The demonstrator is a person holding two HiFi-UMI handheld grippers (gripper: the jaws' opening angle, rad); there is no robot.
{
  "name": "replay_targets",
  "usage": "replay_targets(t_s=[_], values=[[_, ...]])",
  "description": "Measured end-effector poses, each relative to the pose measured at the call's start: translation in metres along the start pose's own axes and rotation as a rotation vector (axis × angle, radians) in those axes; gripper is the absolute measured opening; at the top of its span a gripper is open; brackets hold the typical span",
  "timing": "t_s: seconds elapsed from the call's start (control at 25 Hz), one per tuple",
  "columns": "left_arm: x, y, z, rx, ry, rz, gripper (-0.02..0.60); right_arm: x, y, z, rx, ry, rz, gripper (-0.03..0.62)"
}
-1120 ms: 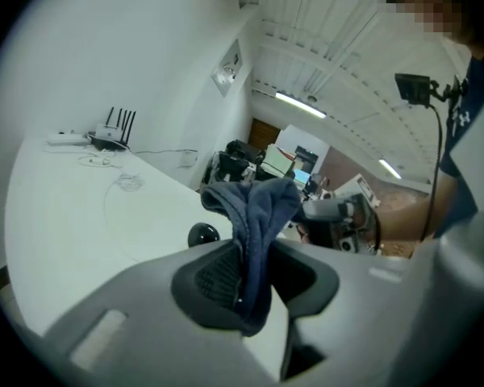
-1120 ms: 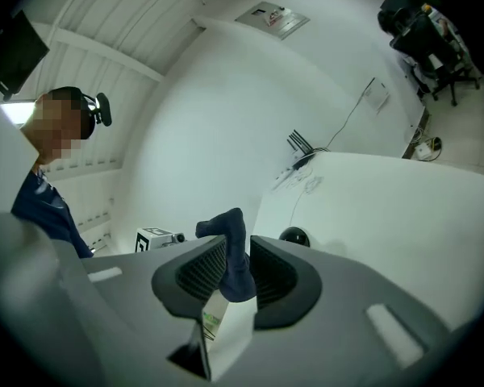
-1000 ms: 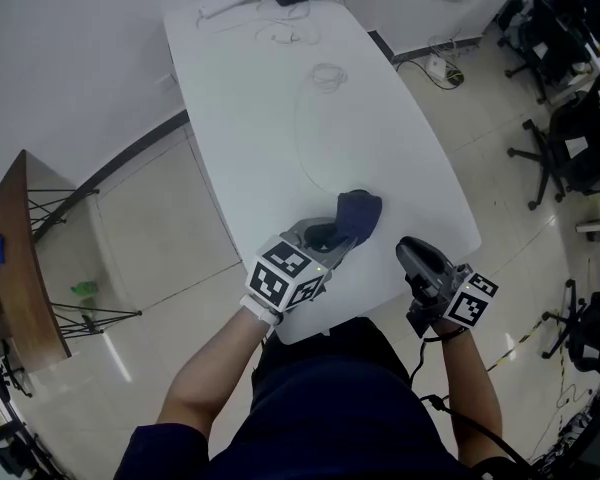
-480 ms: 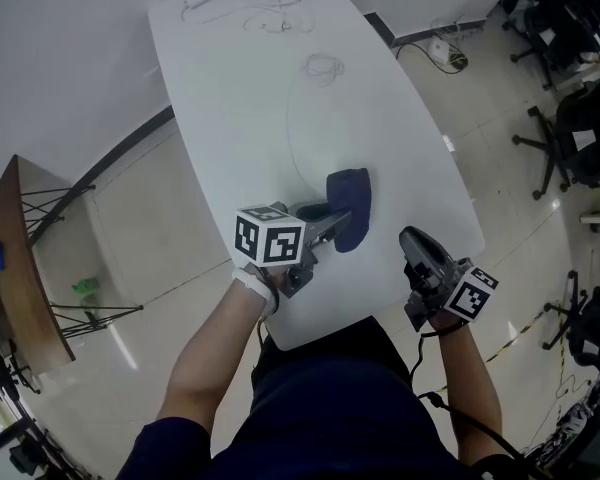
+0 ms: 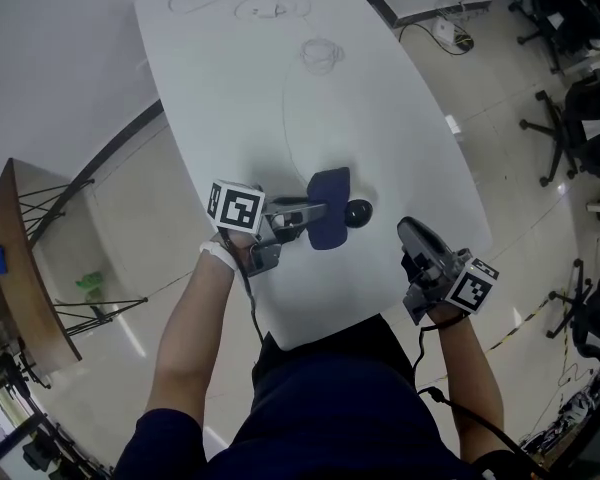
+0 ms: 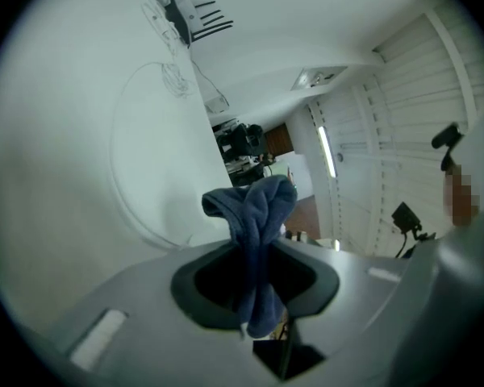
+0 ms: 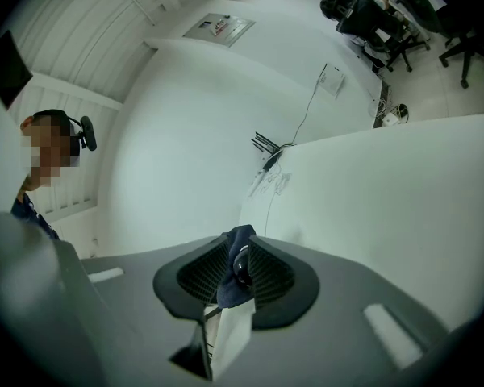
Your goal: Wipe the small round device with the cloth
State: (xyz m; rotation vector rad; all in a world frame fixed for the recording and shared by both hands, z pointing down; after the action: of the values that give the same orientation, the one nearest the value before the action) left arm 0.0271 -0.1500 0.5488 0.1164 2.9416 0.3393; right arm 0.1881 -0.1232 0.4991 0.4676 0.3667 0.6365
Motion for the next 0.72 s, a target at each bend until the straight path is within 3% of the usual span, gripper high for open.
replay_targets(t_s=[0.08,0.24,0.36,0.52,0.6,0.64,0.72], values=[[0.002,0.001,-0.014,0.017,-0.028,-0.006,0.087,-0.002,0.001,0.001,-0.003,0.0,-0.002,0.078],[0.003,0.006,-0.046,-0.005,-0.198,-0.056,0.086,-0.004,0.0,0.003,-0.001,0.006,0.0,0.077],[0.003,0.008,-0.052,-0.139,-0.357,-0.127,0.086,-0.002,0.001,0.001,0.004,0.009,0.008,0.075],[0.005,0.012,-0.054,-0.45,-0.627,-0.303,0.086,0.005,0.004,0.0,0.009,0.019,0.017,0.072],[0.007,0.015,-0.055,-0.568,-0.708,-0.37,0.086,0.009,0.006,-0.004,0.014,0.026,0.026,0.069],[0.008,0.015,-0.053,-0.58,-0.715,-0.365,0.086,0.011,0.007,-0.006,0.016,0.026,0.031,0.069],[0.01,0.013,-0.046,-0.508,-0.671,-0.272,0.086,0.015,0.01,-0.012,0.023,0.021,0.042,0.069]])
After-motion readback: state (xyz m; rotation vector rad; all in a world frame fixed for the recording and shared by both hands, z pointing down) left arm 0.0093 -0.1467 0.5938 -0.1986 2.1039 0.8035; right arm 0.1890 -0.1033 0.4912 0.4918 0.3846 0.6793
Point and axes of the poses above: the fingertips, and each gripper's own axes: x backward along the fingers, z to its right, y out of its underside, the point moved 2 cm from there along x, backward along the fingers, and after that the axes turned 1 degree about x, right-handed, at the moved point
